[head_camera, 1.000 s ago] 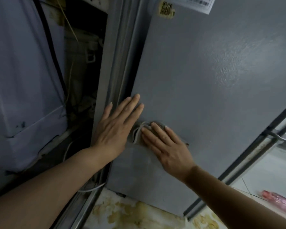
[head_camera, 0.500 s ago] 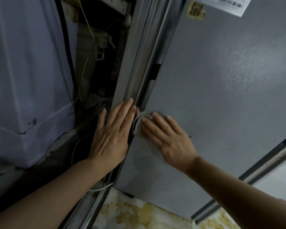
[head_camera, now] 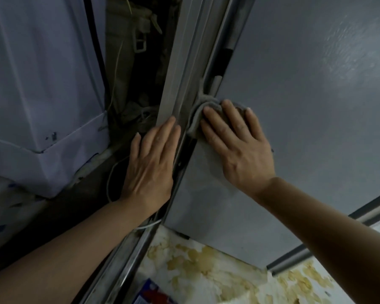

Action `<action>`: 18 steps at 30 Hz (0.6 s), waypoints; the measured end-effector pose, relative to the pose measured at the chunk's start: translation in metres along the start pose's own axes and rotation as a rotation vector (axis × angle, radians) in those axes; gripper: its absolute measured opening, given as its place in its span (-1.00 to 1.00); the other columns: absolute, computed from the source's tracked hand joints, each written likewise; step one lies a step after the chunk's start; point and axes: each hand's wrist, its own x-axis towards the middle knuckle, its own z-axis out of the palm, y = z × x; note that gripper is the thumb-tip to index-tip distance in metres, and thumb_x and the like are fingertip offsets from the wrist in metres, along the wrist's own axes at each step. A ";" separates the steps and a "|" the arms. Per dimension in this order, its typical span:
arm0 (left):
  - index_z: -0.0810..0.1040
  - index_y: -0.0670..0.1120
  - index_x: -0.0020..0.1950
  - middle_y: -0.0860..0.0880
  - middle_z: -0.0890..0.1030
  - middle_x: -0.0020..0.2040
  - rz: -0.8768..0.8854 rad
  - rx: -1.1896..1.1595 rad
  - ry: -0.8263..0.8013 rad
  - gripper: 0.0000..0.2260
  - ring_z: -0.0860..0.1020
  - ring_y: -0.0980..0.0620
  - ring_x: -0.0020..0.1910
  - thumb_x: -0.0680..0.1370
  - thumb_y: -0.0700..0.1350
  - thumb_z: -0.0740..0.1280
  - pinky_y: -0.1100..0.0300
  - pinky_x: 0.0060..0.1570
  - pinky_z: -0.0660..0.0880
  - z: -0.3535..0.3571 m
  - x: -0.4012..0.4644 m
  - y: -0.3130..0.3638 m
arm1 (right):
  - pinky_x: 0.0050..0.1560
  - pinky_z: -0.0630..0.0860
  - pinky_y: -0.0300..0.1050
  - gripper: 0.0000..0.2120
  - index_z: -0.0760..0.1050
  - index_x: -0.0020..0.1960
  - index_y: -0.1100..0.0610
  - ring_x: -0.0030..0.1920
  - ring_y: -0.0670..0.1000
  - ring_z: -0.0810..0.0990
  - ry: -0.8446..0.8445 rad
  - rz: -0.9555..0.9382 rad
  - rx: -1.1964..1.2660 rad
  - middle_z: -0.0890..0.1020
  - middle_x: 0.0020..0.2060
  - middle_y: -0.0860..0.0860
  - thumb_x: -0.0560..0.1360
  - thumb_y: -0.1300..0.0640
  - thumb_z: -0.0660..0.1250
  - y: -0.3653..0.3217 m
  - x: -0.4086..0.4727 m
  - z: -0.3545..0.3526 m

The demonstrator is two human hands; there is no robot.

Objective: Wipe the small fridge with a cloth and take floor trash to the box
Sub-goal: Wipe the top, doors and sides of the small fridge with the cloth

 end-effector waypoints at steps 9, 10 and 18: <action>0.08 -0.16 0.50 -0.13 0.17 0.52 0.077 0.076 -0.059 -0.16 0.20 -0.14 0.41 0.30 -0.34 0.40 -0.19 0.36 0.15 0.002 -0.015 -0.011 | 0.48 -0.04 0.10 -0.42 0.18 0.49 0.02 0.48 0.06 0.17 -0.482 -0.389 -0.154 0.23 0.48 -0.04 0.46 0.05 0.02 -0.066 -0.059 0.028; 0.08 -0.16 0.50 -0.13 0.16 0.52 0.088 0.082 -0.064 -0.15 0.20 -0.15 0.41 0.29 -0.34 0.41 -0.19 0.35 0.15 0.002 -0.015 -0.010 | 0.48 -0.06 0.11 -0.42 0.14 0.49 0.03 0.49 0.05 0.16 -0.492 -0.384 -0.141 0.21 0.49 -0.05 0.47 0.06 0.01 -0.063 -0.059 0.026; 0.13 -0.20 0.48 -0.16 0.20 0.50 0.156 0.094 -0.088 -0.09 0.19 -0.15 0.40 0.20 -0.36 0.47 -0.24 0.31 0.21 0.008 -0.001 0.022 | 0.35 0.12 0.17 -0.54 0.35 0.41 0.18 0.35 0.23 0.30 -0.027 0.055 -0.095 0.32 0.38 0.16 0.52 0.23 0.12 0.031 -0.047 -0.030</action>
